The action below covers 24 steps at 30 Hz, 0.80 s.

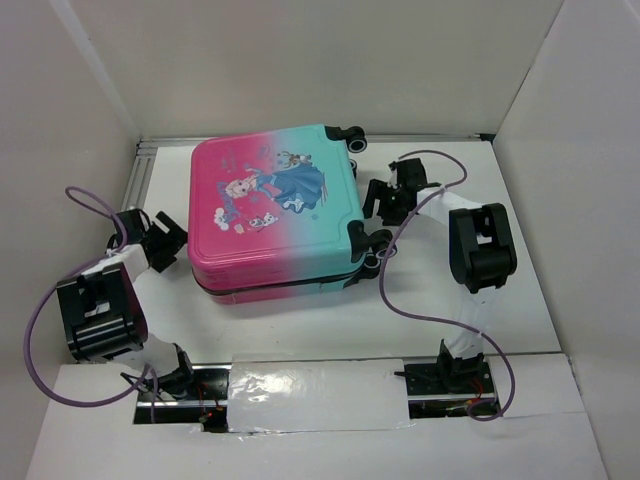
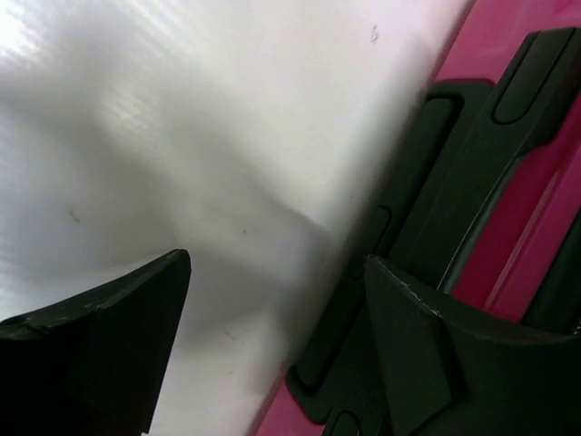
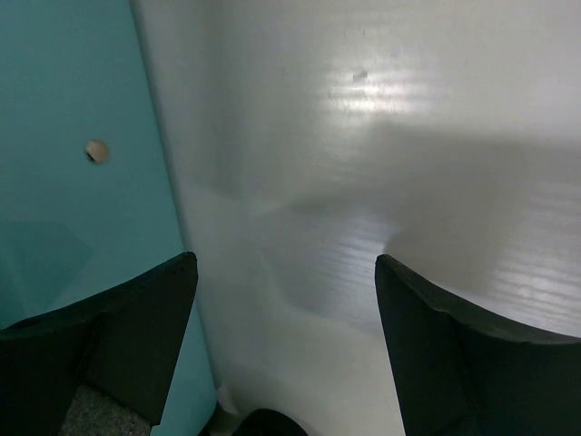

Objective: Pack the luggage

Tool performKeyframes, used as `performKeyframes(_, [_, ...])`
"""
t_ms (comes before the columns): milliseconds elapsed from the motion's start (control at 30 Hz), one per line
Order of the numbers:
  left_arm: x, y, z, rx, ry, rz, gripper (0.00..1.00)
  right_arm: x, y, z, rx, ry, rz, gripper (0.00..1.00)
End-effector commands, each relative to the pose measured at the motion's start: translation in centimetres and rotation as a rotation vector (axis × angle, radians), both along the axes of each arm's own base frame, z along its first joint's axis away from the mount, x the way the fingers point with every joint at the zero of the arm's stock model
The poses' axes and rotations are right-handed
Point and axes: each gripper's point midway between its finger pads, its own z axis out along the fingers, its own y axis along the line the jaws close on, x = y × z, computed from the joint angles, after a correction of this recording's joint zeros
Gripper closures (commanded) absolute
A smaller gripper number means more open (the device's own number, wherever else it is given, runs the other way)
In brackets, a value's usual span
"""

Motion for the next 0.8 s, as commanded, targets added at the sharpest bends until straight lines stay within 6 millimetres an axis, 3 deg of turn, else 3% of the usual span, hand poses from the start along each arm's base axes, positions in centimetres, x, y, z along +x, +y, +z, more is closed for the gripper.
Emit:
performKeyframes(0, [2.6,-4.8,3.0,-0.028,-0.133,-0.19,0.09,0.4,1.2,1.8,0.04,-0.063,0.008,0.15])
performKeyframes(100, [3.5,-8.2,2.6,-0.036,-0.126,-0.286,0.09,0.5,1.8,1.6,0.053,-0.057,0.002,0.15])
performKeyframes(167, [4.5,-10.0,2.8,-0.036,-0.139,-0.337,0.11,0.4,2.8,1.6,0.09,-0.053,0.014,0.15])
performKeyframes(200, [4.6,-11.8,2.6,-0.041,-0.132,-0.384,0.11,0.3,3.7,1.5,0.118,-0.038,0.008,0.16])
performKeyframes(267, [4.8,-14.2,1.4,-0.048,-0.116,-0.431,0.11,0.6,5.2,2.0,0.148,-0.052,0.02,0.16])
performKeyframes(433, [7.0,-18.5,0.9,-0.06,-0.114,-0.529,0.11,1.9,5.1,2.8,0.116,-0.093,-0.02,0.16])
performKeyframes(467, [8.2,-19.4,1.2,-0.059,-0.129,-0.547,0.11,2.7,4.1,3.2,0.11,-0.108,-0.045,0.16])
performKeyframes(500, [8.0,-20.6,1.1,-0.062,-0.118,-0.575,0.11,3.2,3.7,4.1,0.115,-0.128,-0.055,0.16])
performKeyframes(533, [8.7,-21.2,1.6,-0.055,-0.126,-0.583,0.11,3.6,2.6,4.1,0.113,-0.13,-0.078,0.16])
performKeyframes(667, [8.7,-22.4,0.7,-0.05,-0.103,-0.604,0.11,5.5,1.7,6.2,0.136,-0.181,-0.082,0.16])
performKeyframes(767, [9.0,-22.5,0.7,-0.063,-0.124,-0.588,0.11,7.3,2.5,7.0,0.164,-0.207,-0.057,0.16])
